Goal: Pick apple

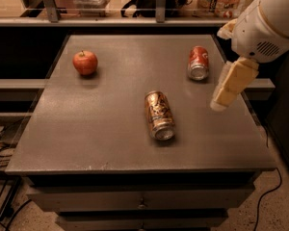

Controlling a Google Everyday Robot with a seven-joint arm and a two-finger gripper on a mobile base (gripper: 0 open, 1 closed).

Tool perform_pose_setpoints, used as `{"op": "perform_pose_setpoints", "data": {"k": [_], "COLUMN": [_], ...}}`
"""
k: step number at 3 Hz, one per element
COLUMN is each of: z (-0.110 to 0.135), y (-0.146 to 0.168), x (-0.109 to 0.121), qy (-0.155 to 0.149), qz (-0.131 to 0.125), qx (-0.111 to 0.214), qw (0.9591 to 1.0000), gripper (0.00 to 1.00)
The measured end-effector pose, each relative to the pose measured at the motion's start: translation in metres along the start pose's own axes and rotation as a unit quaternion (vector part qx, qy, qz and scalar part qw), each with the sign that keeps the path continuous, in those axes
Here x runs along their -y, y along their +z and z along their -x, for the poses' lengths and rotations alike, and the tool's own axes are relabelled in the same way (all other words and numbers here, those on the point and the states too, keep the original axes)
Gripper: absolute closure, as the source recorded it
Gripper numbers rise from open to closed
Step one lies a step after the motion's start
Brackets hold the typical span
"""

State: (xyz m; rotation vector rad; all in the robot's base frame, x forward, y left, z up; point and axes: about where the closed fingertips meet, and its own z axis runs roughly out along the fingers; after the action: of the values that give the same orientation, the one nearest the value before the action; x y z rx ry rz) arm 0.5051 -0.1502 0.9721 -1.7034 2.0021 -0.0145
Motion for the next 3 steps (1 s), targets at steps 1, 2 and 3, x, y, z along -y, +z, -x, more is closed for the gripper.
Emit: {"op": "perform_pose_setpoints", "data": {"k": [1, 2, 3], "z": [0.000, 0.012, 0.053], "y": [0.000, 0.015, 0.043], "x": [0.000, -0.002, 0.018], "qy": [0.000, 0.013, 0.023], "qz": [0.000, 0.013, 0.022], "qx": [0.000, 0.040, 0.116], "qw": [1.0000, 0.9990, 0.9927], "gripper": [0.00, 0.00, 0.00]}}
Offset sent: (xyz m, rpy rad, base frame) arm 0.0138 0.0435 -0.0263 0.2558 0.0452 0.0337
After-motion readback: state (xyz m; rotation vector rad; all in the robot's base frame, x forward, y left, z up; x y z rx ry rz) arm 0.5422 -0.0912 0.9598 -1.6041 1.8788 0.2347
